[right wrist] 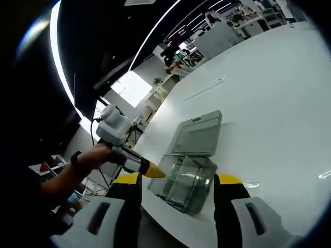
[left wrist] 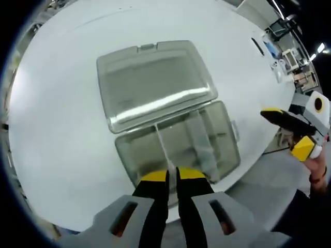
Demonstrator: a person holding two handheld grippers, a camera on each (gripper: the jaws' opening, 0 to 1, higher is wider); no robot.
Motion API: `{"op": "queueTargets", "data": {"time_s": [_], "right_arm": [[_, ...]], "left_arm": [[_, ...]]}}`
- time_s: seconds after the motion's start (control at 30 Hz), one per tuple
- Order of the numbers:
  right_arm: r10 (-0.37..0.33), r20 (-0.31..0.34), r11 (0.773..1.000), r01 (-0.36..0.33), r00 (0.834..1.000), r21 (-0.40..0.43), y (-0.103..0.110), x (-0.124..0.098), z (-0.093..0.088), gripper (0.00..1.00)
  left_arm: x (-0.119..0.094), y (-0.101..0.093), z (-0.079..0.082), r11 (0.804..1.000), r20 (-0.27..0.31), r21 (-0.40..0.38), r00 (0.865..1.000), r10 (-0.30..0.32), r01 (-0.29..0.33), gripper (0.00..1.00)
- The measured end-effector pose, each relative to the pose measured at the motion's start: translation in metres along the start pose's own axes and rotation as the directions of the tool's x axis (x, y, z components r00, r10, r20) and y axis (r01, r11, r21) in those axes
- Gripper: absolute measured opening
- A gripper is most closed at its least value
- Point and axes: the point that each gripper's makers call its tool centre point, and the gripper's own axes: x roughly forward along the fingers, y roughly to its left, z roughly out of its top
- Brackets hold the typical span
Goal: Insert the divider into the dual guide fixture by aligning both edges with the guide slots and pushing it downward to the bottom, including one-sided entry, uneven engagement, binding, and posture correction.
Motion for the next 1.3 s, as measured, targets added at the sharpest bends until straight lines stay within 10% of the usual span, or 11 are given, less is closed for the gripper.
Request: {"op": "queueTargets", "data": {"time_s": [0.8, 1.3], "right_arm": [[0.007, -0.03, 1.0, -0.008, 1.0, -0.028, 0.006, -0.004, -0.006, 0.53], [-0.07, -0.004, 0.996, 0.07, 0.998, -0.061, 0.002, -0.034, -0.007, 0.54]], "left_arm": [[0.009, -0.002, -0.004, 1.0, -0.001, -0.002, 1.0, -0.013, 0.013, 0.04], [0.001, -0.012, -0.011, 0.986, 0.124, 0.15, 0.988, -0.089, 0.07, 0.1]]}}
